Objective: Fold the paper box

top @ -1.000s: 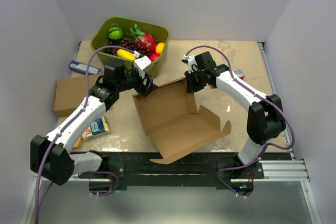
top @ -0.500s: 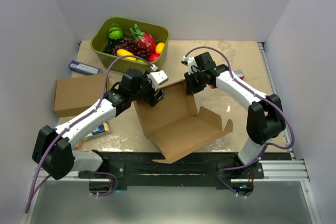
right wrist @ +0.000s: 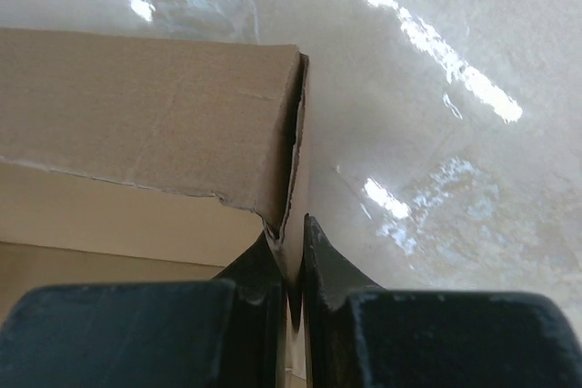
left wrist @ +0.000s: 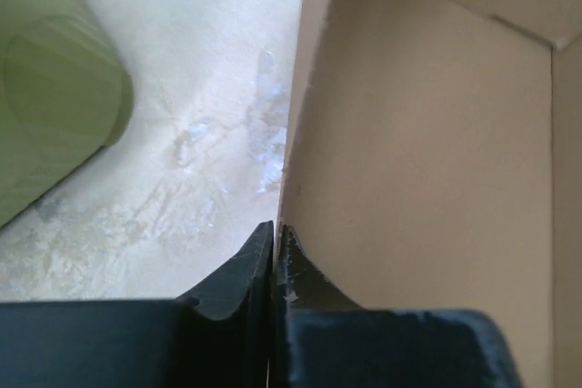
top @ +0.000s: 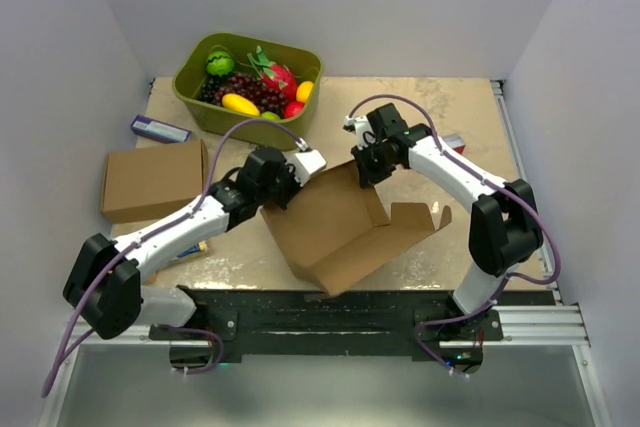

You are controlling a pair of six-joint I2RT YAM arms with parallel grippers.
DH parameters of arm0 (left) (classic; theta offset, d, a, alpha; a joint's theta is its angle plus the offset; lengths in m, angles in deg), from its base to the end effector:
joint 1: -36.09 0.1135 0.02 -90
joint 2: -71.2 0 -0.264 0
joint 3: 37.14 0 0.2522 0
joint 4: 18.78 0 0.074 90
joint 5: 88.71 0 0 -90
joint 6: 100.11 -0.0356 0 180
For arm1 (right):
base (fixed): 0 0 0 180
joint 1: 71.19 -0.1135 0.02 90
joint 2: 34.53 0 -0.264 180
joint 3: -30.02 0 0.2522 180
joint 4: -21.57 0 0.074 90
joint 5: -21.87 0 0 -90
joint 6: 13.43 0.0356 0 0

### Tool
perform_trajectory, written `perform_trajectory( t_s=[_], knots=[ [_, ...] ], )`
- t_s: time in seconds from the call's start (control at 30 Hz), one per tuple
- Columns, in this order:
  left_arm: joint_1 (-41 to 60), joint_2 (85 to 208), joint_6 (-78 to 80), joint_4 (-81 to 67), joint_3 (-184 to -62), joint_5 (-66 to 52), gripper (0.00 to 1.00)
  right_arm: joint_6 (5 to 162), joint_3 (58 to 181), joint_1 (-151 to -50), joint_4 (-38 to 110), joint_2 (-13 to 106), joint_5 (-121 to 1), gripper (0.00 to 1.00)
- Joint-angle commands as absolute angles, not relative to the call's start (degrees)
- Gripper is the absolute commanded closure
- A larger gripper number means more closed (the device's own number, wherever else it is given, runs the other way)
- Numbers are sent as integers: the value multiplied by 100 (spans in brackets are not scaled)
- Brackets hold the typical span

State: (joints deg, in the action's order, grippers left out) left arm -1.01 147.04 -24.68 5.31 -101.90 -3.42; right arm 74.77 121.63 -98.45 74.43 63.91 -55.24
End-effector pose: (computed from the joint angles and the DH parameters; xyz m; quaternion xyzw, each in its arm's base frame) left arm 0.2315 -0.1787 0.2580 0.4035 0.7901 -0.1256 0.4441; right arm 0.3200 0.1738 0.2508 -0.2690 0.9211 0.1629 0.2295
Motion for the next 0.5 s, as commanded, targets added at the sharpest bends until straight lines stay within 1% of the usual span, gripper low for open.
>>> perform_trajectory(
  t_s=[0.0,0.23,0.47],
  knots=[
    [-495,14626,-2241,685,-9845,-66,100,7499,12253,-10001,7313,6215,-5538,100],
    [-601,14697,-2232,773,-9880,76,100,7447,12078,-10133,7216,6154,-5907,100],
    [-671,14644,-2224,869,-9871,102,100,7174,12077,-10283,7321,6118,-6575,100]
  ],
)
